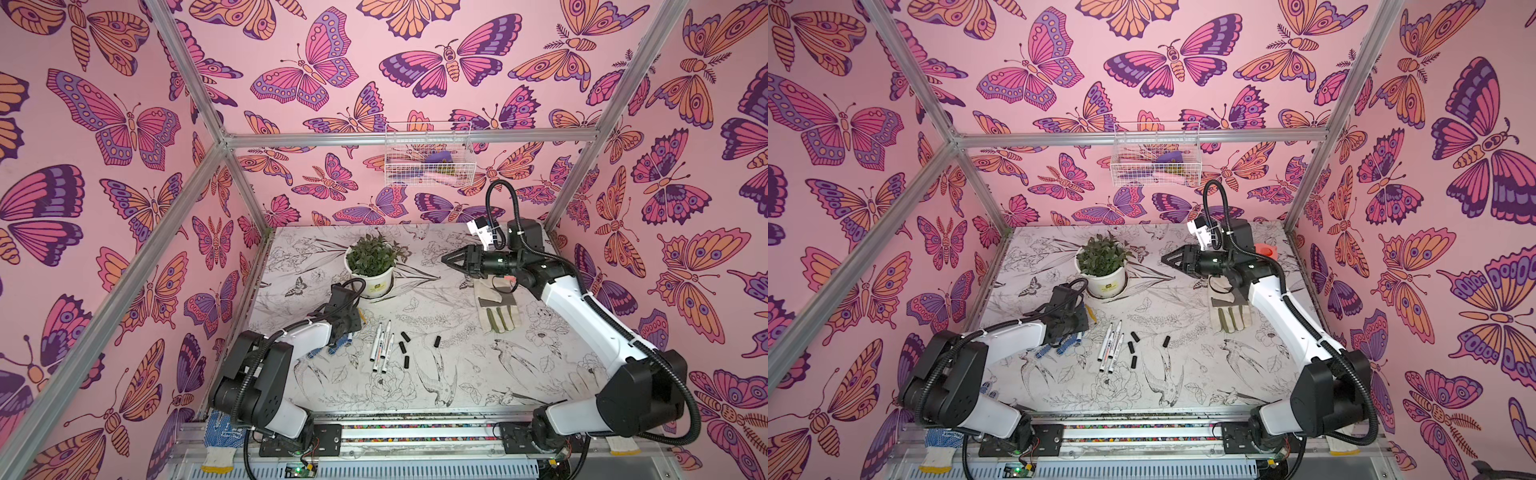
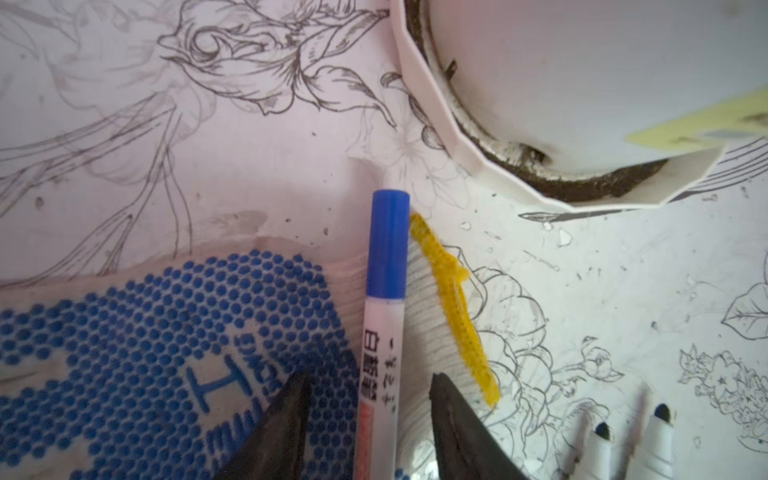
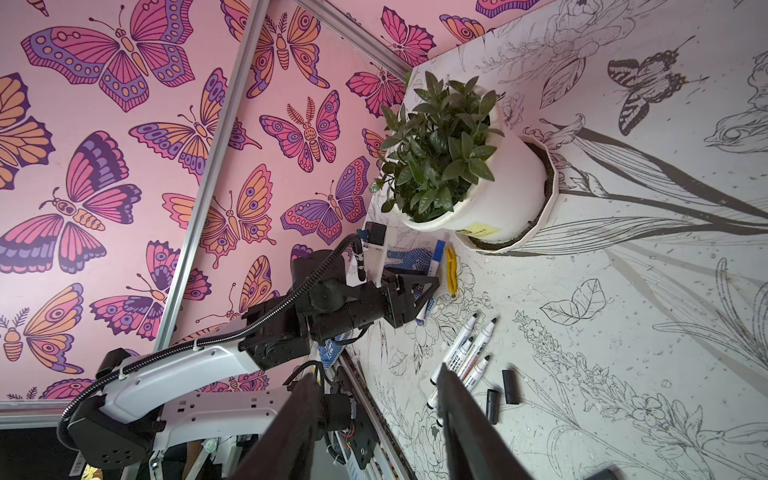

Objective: Insert the pens into the pen caps
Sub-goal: 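Lay the capped marker on the table beside the glove and open the left gripper, then grasp another white marker from the group with the left gripper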

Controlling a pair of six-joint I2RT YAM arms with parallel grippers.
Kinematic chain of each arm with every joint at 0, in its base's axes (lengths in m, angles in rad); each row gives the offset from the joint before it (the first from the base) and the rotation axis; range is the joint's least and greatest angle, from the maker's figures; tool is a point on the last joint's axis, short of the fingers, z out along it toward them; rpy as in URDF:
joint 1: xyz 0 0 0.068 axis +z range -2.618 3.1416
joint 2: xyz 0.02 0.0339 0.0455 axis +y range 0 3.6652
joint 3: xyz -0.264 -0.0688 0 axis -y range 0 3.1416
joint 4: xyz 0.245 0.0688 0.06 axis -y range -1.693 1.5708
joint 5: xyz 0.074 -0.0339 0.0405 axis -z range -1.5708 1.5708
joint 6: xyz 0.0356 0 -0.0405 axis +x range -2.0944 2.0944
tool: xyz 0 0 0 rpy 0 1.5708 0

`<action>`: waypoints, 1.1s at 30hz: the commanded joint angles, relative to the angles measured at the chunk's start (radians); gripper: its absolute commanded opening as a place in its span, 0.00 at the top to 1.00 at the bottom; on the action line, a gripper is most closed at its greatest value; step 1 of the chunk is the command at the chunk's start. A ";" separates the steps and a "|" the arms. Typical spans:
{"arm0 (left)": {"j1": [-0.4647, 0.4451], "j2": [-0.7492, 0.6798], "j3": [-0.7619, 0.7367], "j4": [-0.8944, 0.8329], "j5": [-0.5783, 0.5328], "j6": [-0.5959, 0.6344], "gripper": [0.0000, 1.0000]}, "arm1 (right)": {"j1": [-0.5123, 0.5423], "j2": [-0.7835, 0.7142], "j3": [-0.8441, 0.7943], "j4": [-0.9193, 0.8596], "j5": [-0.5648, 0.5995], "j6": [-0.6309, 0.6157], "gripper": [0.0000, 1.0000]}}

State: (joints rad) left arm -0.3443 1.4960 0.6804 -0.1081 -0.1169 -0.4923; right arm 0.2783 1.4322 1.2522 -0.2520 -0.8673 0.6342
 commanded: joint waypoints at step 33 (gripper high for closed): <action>-0.335 -0.071 -0.022 -0.203 -0.007 -0.004 0.65 | 0.004 -0.009 -0.002 -0.042 0.017 -0.051 0.59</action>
State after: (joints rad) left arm -0.6750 1.4158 0.6506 -0.2958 -0.1268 -0.5053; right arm 0.2783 1.4322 1.2522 -0.2817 -0.8532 0.6014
